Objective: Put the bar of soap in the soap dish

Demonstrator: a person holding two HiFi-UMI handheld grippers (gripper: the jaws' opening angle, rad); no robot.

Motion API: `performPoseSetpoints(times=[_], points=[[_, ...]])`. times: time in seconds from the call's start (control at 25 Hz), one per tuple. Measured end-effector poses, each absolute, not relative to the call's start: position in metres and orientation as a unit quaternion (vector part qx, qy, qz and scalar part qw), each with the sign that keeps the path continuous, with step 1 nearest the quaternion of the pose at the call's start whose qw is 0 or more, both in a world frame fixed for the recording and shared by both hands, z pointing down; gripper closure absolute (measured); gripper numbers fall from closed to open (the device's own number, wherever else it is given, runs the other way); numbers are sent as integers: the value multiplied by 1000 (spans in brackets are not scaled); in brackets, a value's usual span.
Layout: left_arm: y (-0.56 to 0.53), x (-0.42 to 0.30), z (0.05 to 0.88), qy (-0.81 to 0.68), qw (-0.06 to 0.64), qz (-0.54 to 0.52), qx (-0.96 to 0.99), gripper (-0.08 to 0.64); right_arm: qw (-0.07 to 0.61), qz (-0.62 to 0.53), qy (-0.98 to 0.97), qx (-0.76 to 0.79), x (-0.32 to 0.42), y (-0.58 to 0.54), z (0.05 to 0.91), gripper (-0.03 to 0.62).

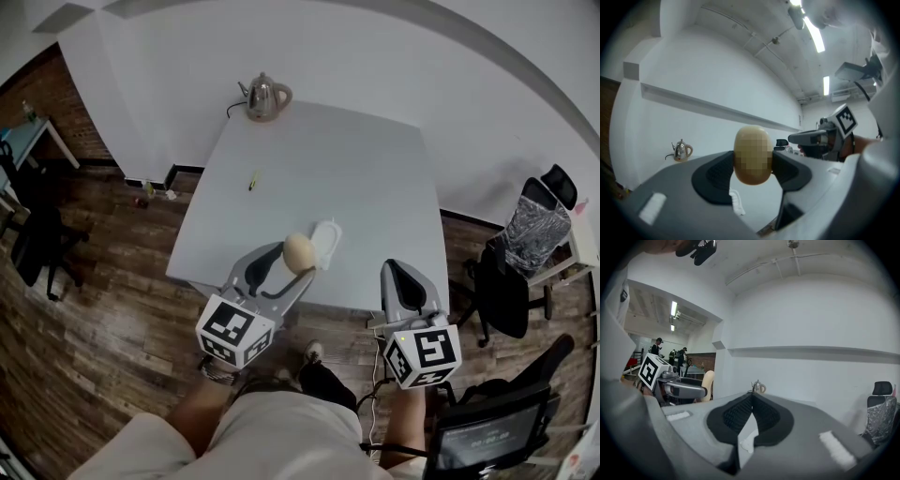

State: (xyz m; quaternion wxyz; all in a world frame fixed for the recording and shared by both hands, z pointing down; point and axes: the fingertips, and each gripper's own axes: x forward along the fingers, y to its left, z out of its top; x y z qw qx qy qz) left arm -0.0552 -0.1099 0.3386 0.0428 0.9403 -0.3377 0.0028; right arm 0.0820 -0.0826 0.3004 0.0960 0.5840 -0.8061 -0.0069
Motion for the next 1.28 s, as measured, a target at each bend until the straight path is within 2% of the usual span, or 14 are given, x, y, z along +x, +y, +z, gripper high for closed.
performPoseSetpoints(times=[1.28], points=[[-169, 3, 359, -397, 49, 38, 916, 288, 86, 18, -845, 527, 143, -163, 333, 591]])
